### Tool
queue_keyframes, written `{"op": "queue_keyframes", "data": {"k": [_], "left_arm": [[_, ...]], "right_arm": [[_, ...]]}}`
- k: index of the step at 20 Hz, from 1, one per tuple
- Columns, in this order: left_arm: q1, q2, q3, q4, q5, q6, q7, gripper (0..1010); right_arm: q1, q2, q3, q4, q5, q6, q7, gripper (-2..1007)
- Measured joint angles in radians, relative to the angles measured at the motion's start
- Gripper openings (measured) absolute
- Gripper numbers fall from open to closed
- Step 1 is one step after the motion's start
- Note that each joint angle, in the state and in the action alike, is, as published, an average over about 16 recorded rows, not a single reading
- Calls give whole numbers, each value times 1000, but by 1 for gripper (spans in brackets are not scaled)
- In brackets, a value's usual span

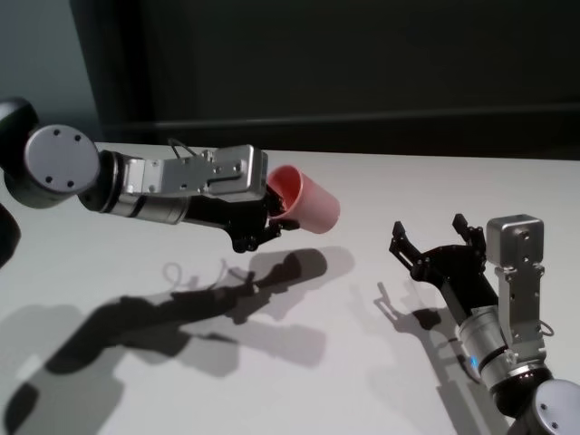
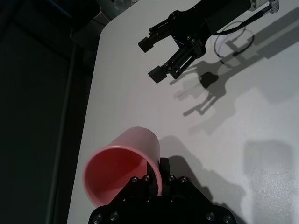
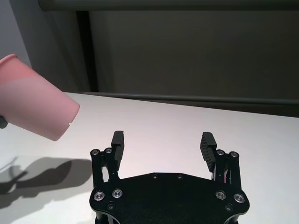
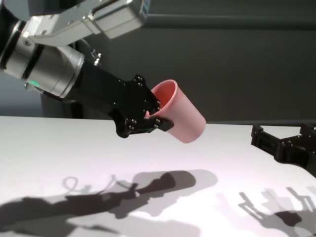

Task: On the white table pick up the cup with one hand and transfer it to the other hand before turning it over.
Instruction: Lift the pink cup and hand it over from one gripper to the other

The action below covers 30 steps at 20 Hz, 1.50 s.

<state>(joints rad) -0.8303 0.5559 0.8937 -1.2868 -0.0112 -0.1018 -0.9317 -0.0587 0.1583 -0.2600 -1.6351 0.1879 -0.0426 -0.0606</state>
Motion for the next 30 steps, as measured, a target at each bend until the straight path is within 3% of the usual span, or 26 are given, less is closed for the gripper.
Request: {"op": "queue_keyframes", "data": {"k": [8,16,23,30], "left_arm": [[138,19,-124,-39,-166,-22,82,52],[250,-2,-221,-46,-310,-71,126,52],[306,-41,-284,-30,-411,-106,133,52],[322,-73,-319,-14,-473,-123,120,52]], "right_arm": [[0,0,0,0,0,0,0,1002],[0,0,0,0,0,0,0,1002],[0,0,0,0,0,0,0,1002],[0,0,0,0,0,0,0,1002]]}}
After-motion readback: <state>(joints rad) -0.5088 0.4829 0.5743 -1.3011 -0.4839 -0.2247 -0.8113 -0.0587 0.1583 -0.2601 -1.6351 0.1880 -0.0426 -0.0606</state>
